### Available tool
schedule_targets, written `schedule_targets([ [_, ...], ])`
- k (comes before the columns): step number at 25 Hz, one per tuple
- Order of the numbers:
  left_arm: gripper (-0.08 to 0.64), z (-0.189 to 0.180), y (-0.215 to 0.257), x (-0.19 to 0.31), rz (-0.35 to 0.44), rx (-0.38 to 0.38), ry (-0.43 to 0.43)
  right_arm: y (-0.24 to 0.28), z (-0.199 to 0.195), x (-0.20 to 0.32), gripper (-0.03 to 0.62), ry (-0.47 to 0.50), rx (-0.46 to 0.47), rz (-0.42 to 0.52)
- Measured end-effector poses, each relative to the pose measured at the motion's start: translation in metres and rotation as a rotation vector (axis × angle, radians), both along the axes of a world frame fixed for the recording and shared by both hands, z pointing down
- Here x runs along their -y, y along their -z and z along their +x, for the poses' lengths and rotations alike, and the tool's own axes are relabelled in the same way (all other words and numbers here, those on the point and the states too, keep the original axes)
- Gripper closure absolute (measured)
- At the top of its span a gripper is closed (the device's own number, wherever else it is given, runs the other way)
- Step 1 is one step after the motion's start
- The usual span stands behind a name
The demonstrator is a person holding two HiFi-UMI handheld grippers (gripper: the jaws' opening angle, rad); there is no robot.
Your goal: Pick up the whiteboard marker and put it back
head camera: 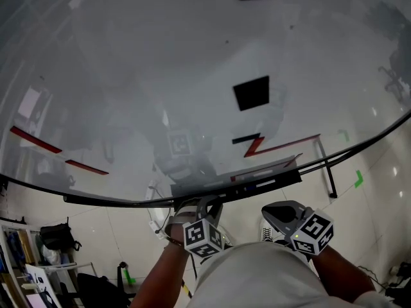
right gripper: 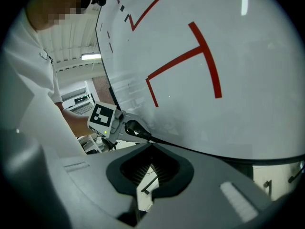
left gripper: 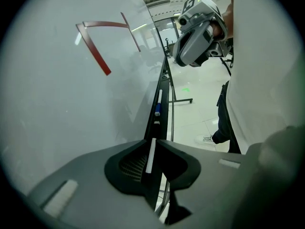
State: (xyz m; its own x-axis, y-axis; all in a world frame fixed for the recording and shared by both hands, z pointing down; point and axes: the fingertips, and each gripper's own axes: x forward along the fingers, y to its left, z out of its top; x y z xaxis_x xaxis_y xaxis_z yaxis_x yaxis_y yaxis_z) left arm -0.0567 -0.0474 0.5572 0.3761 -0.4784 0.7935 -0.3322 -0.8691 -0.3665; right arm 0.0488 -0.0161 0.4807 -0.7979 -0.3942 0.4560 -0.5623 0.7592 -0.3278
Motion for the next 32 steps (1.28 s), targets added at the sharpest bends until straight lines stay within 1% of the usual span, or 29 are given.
schedule_targets([
  [4, 0.5, 0.002, -0.006, 0.003, -0.003, 0.042, -0.027, 0.0, 0.004, -0.001, 0.591, -0.01, -0.006, 0.002],
  [9, 0.491, -0.002, -0.017, 0.006, -0.026, 0.098, -0.028, -0.002, 0.008, -0.003, 0.591, -0.022, -0.007, -0.005],
  [17, 0.491, -0.002, -0.021, 0.01, -0.022, 0.14, -0.052, -0.001, 0.011, -0.005, 0.591, -0.023, -0.017, -0.003],
  [22, 0.491, -0.003, -0.028, 0.008, -0.043, 0.168, -0.079, 0.0, 0.012, -0.006, 0.591, -0.028, -0.015, -0.001],
  [26, 0.485, -0.001, -0.034, 0.006, -0.065, 0.171, -0.08, 0.002, 0.012, -0.005, 0.591, -0.033, -0.015, 0.007],
  [32, 0.485, 0.0, -0.034, 0.009, -0.048, 0.18, -0.074, -0.001, 0.014, -0.008, 0.591, -0.044, -0.01, 0.0],
])
